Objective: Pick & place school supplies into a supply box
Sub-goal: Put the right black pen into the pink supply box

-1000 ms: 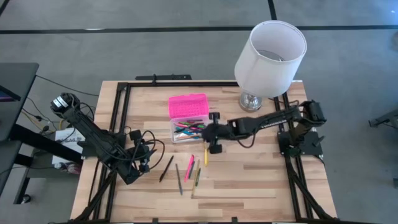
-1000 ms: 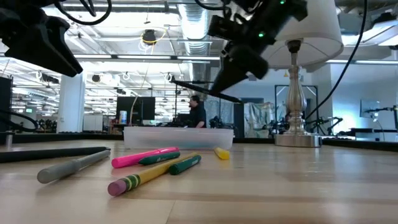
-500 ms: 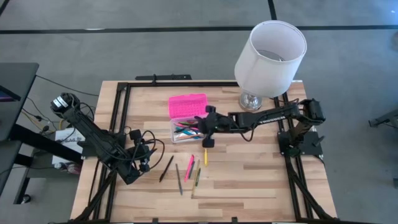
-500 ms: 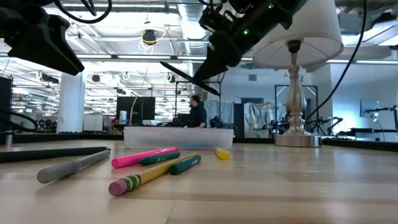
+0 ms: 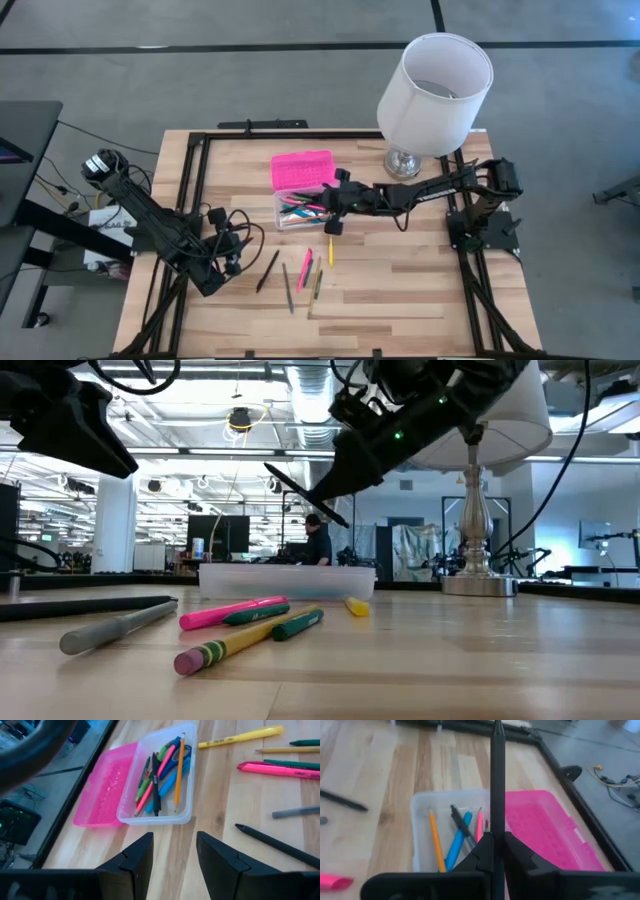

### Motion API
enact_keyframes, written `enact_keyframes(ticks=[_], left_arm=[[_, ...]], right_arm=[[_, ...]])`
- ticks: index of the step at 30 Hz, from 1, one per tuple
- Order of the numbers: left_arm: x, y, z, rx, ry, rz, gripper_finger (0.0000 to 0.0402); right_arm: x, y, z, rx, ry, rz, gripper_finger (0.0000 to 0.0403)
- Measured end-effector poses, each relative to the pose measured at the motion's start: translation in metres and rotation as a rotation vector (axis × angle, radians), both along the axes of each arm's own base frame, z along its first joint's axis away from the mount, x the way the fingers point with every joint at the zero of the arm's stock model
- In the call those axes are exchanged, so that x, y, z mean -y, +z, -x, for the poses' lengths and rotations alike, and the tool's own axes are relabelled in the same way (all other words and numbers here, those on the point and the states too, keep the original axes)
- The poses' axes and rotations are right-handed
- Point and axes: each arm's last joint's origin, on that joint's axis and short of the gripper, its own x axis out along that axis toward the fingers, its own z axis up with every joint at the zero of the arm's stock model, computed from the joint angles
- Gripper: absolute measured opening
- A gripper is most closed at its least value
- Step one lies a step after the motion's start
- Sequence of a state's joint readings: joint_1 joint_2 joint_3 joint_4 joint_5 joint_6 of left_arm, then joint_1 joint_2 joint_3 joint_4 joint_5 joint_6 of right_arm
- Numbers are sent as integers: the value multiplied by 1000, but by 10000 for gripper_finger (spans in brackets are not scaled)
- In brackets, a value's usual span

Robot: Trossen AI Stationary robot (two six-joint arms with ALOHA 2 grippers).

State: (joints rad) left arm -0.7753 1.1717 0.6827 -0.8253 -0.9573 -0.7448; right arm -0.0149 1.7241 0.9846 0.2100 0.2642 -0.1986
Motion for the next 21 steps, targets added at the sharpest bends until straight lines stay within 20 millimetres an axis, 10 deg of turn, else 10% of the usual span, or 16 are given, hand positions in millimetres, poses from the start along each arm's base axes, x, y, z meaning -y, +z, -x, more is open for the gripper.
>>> enact_keyframes(ticks=[21], left_arm=[[-1, 2, -1, 28, 5, -49, 145]], right_arm=[[34, -31, -20, -47, -32, -90, 20]])
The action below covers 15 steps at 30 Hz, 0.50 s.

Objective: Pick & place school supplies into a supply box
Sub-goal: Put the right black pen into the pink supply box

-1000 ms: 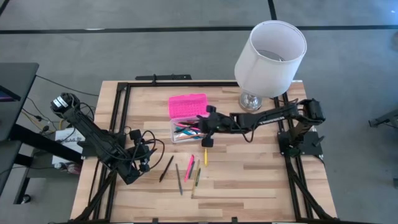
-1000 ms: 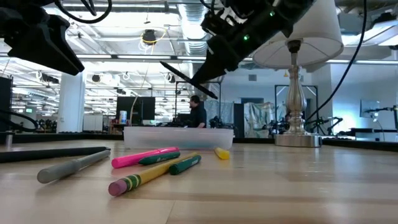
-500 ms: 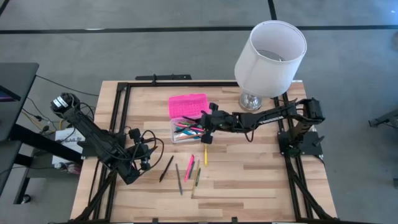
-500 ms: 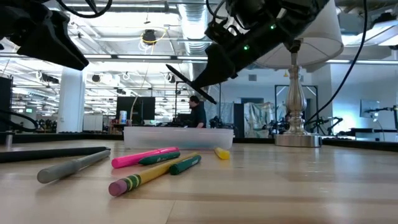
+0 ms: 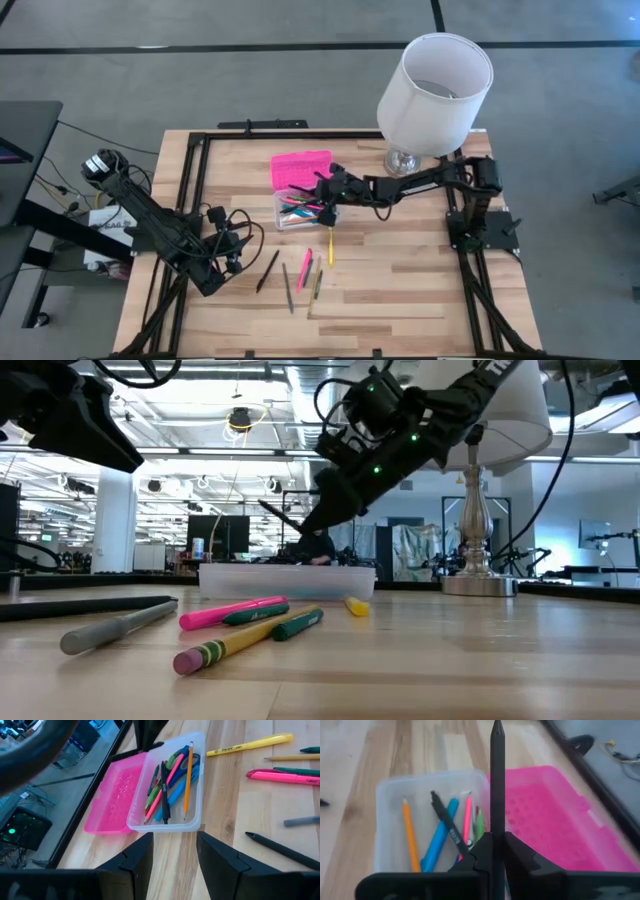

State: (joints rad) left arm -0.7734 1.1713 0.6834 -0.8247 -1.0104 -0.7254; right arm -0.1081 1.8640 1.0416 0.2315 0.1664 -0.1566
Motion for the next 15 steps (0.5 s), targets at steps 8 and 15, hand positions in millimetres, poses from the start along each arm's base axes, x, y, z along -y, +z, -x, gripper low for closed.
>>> enact_keyframes(ticks=[8, 15], left_arm=[[0, 0, 0, 0, 0, 4, 145], [0, 0, 0, 0, 0, 5, 145]], right_arm=[[-2, -5, 2, -43, 8, -17, 24], [-2, -6, 2, -44, 1, -26, 63]])
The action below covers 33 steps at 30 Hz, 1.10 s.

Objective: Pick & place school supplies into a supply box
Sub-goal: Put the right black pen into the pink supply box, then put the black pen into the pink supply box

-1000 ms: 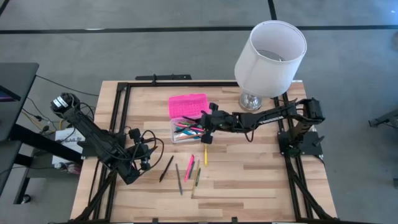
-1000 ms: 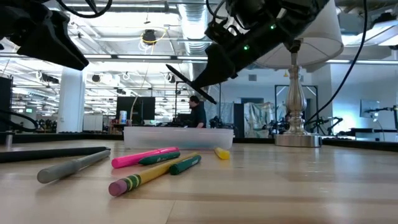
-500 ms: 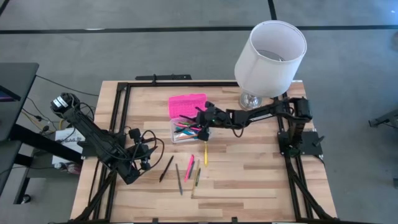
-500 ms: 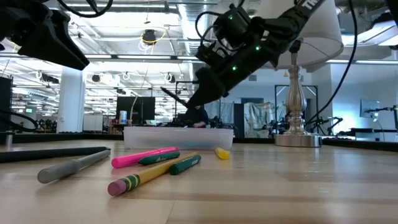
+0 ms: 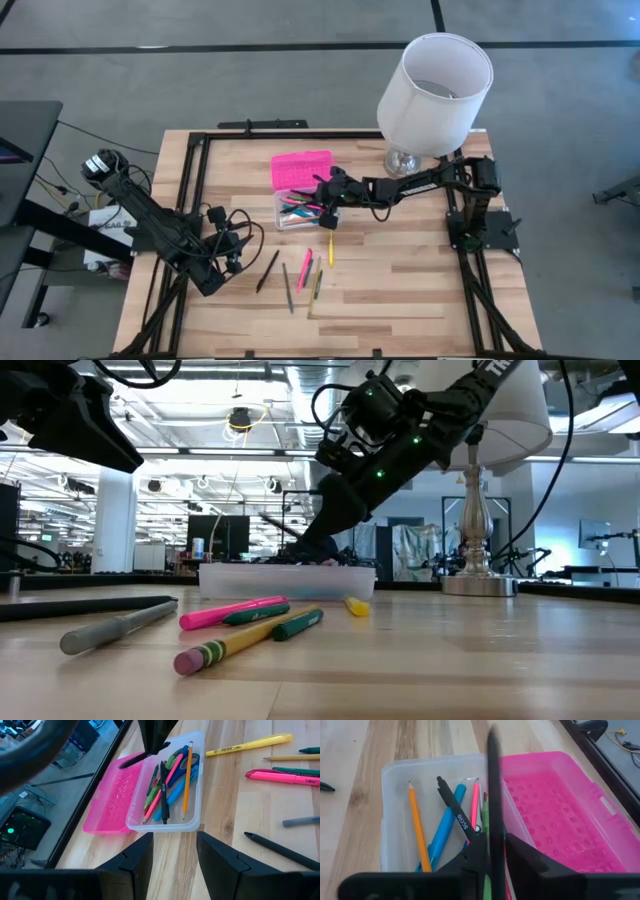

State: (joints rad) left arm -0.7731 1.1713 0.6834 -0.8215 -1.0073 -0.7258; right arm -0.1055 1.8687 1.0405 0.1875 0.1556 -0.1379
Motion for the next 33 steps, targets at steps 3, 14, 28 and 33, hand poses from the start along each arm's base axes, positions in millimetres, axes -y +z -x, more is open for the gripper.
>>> enact_keyframes(ticks=[3, 14, 28, 33], left_arm=[[0, 0, 0, 3, 1, 3, 145], [2, -9, -1, 104, 79, 174, 145], [8, -35, -18, 132, -26, 430, 145], [5, -51, -30, 72, -1, 463, 145]], right_arm=[[0, 0, 0, -1, 0, 1, 88], [-3, 16, 5, 12, 19, 25, 126], [-38, 40, 24, -84, -33, 161, 106], [-40, 37, 27, -131, -83, 210, 106]])
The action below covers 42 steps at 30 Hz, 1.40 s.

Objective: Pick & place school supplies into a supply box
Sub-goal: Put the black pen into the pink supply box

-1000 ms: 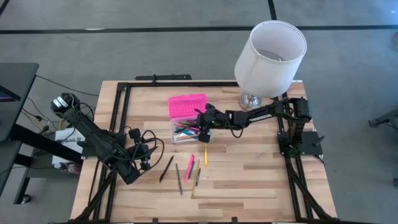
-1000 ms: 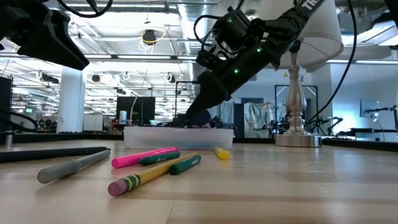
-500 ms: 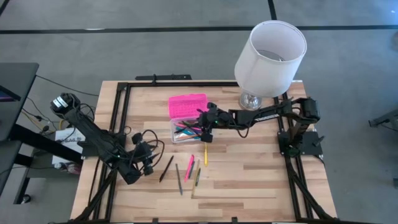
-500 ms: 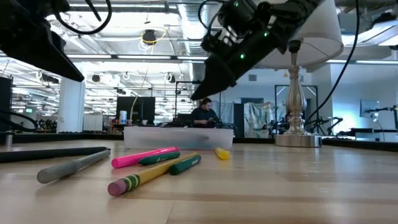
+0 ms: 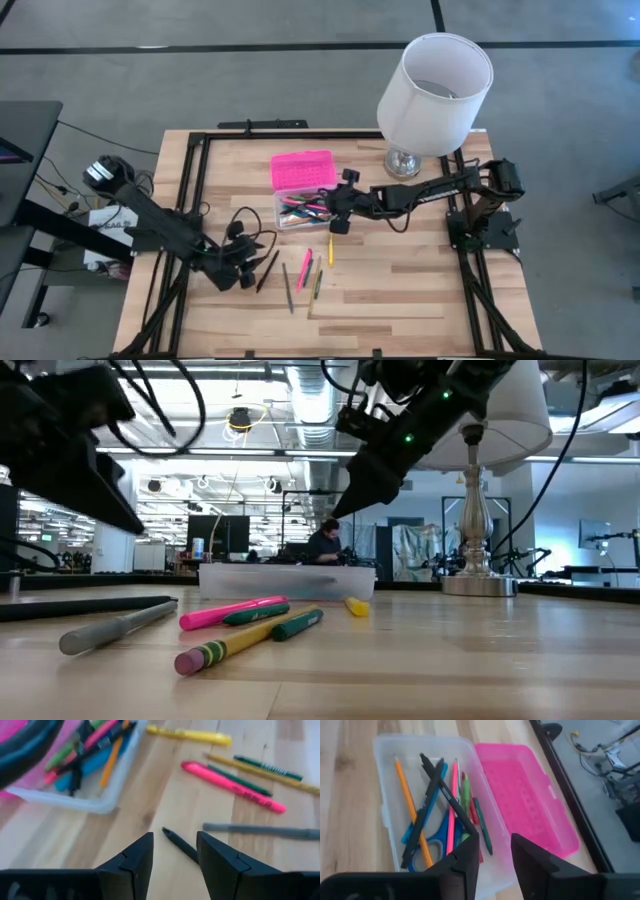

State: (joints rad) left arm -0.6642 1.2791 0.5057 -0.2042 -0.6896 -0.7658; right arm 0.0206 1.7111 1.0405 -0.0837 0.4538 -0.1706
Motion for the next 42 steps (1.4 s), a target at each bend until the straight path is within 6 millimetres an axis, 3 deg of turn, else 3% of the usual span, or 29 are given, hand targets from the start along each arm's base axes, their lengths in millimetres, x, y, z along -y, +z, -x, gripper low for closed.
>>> enact_keyframes(ticks=[11, 21, 28, 42], left_arm=[[-6, -31, -32, -160, -6, 145, 145], [-10, -41, -40, -228, -18, 210, 145], [-9, -39, -35, -345, -38, 285, 145], [2, -12, -41, -599, -95, 338, 145]], right_arm=[[1, -1, 1, -9, -11, -8, 106], [0, -2, 2, -26, -8, -10, 106], [0, -3, 3, -41, -8, -11, 106], [0, -4, 4, -51, -9, -20, 106]])
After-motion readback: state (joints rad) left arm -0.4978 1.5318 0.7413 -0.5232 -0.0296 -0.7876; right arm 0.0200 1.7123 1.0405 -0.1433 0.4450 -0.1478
